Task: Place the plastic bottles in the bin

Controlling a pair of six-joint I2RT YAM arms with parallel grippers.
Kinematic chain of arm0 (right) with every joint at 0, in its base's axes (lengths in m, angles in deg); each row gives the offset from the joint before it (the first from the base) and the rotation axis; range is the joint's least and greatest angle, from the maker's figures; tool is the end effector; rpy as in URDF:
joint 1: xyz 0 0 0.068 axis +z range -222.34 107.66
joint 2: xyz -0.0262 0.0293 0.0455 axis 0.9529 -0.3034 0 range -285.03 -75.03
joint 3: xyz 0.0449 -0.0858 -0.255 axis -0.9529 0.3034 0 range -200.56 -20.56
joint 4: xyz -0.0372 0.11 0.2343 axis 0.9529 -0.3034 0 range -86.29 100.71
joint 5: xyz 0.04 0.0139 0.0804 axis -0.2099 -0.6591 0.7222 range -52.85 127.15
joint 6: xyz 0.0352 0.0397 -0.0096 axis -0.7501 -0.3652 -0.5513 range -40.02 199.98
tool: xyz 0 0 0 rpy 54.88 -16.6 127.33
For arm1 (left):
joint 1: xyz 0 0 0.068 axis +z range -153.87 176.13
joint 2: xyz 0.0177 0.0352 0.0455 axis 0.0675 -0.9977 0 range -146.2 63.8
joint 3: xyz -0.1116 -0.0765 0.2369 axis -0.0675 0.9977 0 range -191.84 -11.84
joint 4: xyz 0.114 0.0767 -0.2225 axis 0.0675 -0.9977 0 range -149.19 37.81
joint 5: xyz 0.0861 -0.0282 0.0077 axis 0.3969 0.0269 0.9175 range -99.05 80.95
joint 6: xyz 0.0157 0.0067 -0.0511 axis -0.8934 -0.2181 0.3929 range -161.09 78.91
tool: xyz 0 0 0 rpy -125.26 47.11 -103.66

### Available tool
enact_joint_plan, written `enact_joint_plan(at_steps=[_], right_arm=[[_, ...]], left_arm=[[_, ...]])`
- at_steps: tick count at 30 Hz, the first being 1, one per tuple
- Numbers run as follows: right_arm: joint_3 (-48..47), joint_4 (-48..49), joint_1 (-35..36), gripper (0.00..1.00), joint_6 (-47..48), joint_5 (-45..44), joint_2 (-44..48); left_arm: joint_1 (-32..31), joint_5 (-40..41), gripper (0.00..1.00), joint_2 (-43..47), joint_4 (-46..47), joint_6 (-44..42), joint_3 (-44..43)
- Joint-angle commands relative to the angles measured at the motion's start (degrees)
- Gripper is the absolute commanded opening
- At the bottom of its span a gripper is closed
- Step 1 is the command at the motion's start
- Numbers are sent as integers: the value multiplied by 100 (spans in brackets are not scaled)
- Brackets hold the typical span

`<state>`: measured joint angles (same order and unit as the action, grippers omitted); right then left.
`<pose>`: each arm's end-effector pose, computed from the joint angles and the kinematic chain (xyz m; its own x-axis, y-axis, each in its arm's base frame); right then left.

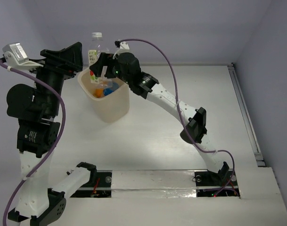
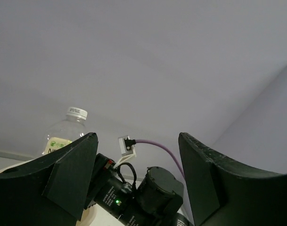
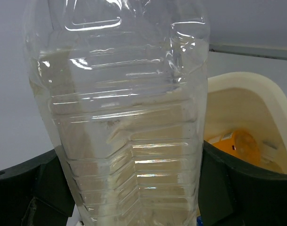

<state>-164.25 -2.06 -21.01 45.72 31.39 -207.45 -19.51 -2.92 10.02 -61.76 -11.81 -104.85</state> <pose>0.3377 0.4161 0.4123 -0.4155 0.3772 -0.8277 -0.5810 0.5901 0.5606 0.1079 -0.0262 0.5821 0.3284 -0.5968 -0.7321 0.3889 0.7918 -0.4710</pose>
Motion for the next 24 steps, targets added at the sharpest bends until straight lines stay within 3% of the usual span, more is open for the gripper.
enact_joint_plan(at_steps=[1,7,11,21,24], right_arm=[[-502,443,79,77,446,-601,217],[-45,346,281,87,692,-1172,217],[17,320,334,100,728,-1340,138],[-194,574,439,100,859,-1349,322],[148,767,439,100,895,-1428,708]], left_arm=[[43,37,66,-1,113,-124,-33],[43,107,66,78,95,-221,99],[43,160,66,122,77,-256,187],[43,160,66,52,33,-326,231],[43,178,66,43,60,-361,222]])
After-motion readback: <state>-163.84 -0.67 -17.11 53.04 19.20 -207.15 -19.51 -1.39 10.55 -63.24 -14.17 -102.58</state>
